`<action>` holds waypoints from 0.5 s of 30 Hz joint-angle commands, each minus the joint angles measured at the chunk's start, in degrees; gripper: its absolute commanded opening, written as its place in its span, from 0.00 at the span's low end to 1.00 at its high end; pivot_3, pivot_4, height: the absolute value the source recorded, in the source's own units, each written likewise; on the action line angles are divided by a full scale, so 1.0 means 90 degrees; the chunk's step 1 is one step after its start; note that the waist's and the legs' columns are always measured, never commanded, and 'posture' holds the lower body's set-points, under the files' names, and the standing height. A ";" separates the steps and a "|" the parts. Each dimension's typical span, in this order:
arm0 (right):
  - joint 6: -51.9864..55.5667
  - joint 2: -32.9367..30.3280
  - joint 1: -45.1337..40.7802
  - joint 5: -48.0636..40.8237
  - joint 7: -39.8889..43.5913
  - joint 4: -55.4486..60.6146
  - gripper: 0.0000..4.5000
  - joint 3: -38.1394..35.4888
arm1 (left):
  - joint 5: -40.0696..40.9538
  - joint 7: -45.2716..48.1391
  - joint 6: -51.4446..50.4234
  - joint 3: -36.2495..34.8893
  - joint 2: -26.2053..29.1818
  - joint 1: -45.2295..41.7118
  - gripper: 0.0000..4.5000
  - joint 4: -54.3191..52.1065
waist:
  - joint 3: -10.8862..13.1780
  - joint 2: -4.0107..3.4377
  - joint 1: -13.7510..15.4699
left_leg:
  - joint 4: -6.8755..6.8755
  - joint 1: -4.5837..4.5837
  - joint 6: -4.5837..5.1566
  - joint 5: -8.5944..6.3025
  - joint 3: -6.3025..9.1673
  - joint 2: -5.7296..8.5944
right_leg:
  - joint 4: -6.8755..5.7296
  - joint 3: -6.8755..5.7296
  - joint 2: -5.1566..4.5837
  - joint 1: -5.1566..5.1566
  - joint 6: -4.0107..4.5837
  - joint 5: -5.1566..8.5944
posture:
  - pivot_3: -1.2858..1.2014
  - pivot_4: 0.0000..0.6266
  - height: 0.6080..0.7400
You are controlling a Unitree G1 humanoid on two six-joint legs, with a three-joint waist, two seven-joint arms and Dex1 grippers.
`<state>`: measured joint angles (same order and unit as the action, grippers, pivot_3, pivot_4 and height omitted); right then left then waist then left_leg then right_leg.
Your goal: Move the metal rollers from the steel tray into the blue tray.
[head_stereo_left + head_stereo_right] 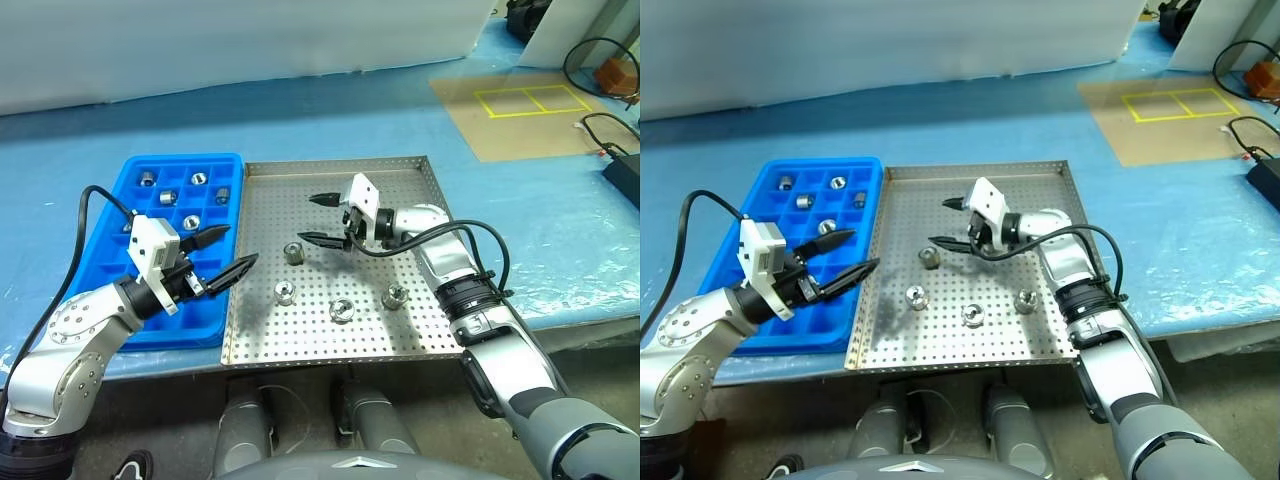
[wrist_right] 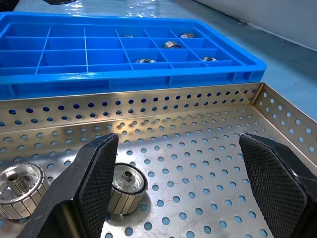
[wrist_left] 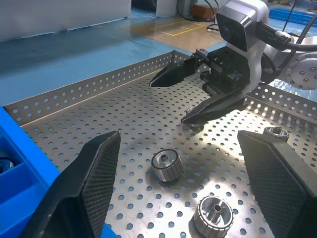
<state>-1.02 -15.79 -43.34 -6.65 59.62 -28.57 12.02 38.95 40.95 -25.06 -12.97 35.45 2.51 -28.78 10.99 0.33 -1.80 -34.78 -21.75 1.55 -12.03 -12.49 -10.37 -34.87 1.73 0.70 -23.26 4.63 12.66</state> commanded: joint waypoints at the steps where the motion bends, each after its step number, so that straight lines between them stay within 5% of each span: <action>1: 0.0025 0.0015 -0.0215 -0.0097 -0.0011 0.0046 0.89 -0.0148 | 0.0059 -0.0007 0.0016 -0.0051 0.0005 0.0008 0.89 -0.0249 | 0.0002 -0.0004 0.0003 | 0.0000 0.0000 0.0002 0.0000 0.0001 0.0002 | 0.0000 -0.0001 -0.0001 0.0000 0.0000 0.0000 | 0.41 0.24 1.00; 6: 0.0004 0.0042 -0.0228 -0.0129 -0.0068 0.0062 0.89 -0.0186 | 0.0055 -0.0006 -0.0004 -0.0035 0.0000 0.0019 0.89 -0.0267 | 0.0004 0.0023 0.0120 | -0.0084 0.0086 -0.0049 -0.0095 -0.0116 -0.0038 | 0.0017 0.0391 0.0270 -0.0016 -0.0115 -0.0010 | 0.41 0.24 1.00; 15: 0.0069 -0.0032 -0.0250 -0.0199 0.0017 0.0062 0.89 -0.0262 | 0.0082 0.0010 -0.0029 -0.0054 0.0008 -0.0004 0.89 -0.0276 | 0.0000 0.0029 -0.0027 | -0.0050 0.0013 -0.0037 -0.0091 0.0037 0.0020 | 0.0008 0.0256 0.0159 -0.0023 -0.0023 -0.0017 | 0.41 0.24 1.00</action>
<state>-0.46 -15.67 -44.29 -6.94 59.24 -29.02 11.34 39.04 40.95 -25.51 -12.92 35.37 2.63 -29.30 10.99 0.60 -2.05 -35.22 -21.68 1.25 -12.83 -12.02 -10.12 -34.80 3.84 2.04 -23.44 4.46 12.52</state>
